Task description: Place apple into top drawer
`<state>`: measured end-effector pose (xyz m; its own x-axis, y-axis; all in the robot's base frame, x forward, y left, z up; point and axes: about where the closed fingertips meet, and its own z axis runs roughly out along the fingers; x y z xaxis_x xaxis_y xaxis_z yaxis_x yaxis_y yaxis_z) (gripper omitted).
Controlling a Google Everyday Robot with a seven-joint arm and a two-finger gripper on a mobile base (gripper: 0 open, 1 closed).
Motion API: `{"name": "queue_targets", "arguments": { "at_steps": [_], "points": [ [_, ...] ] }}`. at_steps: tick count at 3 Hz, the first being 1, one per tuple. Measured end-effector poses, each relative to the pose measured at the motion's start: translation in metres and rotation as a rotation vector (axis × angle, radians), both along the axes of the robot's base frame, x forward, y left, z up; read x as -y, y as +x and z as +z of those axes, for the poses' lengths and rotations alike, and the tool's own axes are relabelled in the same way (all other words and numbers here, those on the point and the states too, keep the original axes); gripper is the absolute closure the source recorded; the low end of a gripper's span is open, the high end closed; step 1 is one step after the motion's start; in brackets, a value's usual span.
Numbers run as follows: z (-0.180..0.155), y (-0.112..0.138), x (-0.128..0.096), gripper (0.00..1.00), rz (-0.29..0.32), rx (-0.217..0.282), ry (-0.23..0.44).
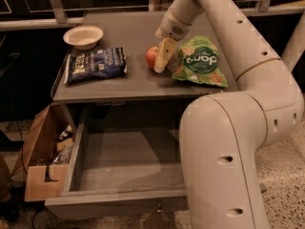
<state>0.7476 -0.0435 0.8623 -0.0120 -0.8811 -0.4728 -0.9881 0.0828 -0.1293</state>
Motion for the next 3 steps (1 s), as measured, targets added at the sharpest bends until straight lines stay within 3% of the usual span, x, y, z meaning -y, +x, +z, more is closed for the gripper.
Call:
{"name": "queue_targets", "arguments": {
  "at_steps": [2,3],
  "points": [
    [-0.0079,0.0033,0.0017,0.0,-0.009,-0.014,0.019],
    [-0.0079,0.0033,0.0017,0.19,-0.009,-0.014,0.019]
  ]
}}
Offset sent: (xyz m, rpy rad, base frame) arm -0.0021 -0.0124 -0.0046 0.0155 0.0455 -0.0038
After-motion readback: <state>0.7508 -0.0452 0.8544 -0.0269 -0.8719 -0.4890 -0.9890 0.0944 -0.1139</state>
